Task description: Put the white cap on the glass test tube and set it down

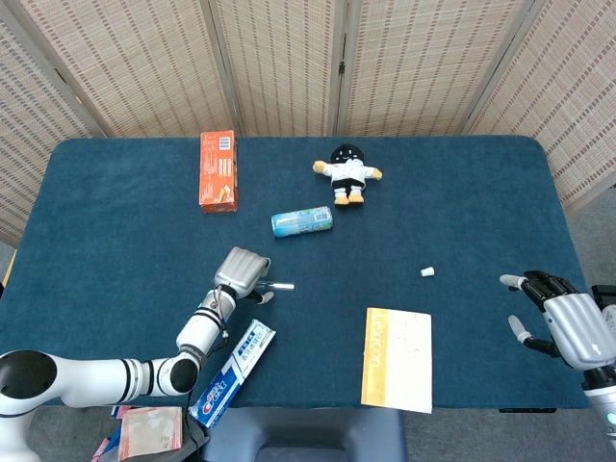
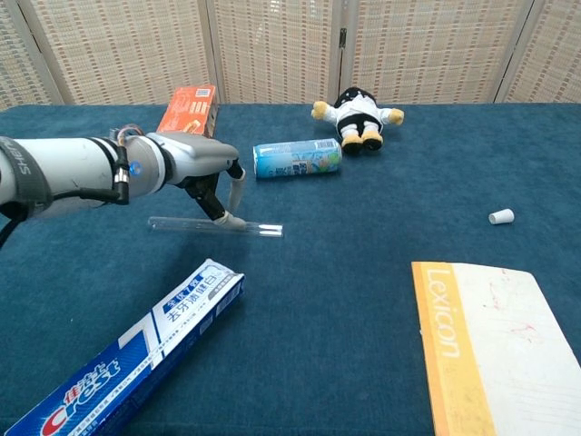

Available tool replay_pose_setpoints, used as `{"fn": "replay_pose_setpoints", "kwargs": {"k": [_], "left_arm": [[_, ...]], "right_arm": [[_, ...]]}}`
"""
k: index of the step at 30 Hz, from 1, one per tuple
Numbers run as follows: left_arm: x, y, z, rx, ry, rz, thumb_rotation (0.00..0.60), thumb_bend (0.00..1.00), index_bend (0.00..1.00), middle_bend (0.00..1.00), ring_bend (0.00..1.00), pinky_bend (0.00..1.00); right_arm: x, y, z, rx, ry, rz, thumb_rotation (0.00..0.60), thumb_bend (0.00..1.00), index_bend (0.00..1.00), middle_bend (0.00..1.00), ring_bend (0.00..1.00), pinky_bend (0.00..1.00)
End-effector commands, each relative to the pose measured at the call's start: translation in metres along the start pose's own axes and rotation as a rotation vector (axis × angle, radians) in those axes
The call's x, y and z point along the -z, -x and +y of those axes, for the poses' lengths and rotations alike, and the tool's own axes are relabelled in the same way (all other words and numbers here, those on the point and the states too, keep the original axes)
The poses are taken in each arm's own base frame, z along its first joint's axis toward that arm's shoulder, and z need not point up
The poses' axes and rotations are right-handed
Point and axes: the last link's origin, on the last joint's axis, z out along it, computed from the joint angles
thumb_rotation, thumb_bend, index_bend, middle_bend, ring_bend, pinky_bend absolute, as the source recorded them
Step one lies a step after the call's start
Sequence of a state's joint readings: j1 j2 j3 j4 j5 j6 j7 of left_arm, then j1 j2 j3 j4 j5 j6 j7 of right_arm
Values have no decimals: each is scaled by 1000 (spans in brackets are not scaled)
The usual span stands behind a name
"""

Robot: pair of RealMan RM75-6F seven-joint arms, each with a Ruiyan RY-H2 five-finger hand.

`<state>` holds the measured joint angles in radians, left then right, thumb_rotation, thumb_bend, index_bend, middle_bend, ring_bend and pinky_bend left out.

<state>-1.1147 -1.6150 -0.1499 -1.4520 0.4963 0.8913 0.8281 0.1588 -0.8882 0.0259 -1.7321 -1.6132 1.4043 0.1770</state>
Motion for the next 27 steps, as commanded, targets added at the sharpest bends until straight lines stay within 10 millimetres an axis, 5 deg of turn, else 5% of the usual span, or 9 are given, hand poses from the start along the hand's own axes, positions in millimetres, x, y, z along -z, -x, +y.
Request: {"fn": "replay_pose_setpoints", "kwargs": {"k": [1, 9, 27], "left_arm": [[-3, 1, 4, -3, 13, -4, 401, 235, 427, 1000, 1000, 1000], [-11, 7, 4, 8, 9, -4, 487, 237, 439, 1000, 1000, 1000], [-15, 15, -2, -11, -10, -20, 502, 249, 468, 1000, 1000, 1000]], "right_arm": [[1, 0, 0, 0, 3, 1, 600, 385, 233, 350, 197, 253], [2, 0, 2, 0, 12, -1, 600, 385, 233, 350, 197, 253], [2, 1, 4, -3, 17, -4, 600, 385, 233, 351, 197, 253]]}}
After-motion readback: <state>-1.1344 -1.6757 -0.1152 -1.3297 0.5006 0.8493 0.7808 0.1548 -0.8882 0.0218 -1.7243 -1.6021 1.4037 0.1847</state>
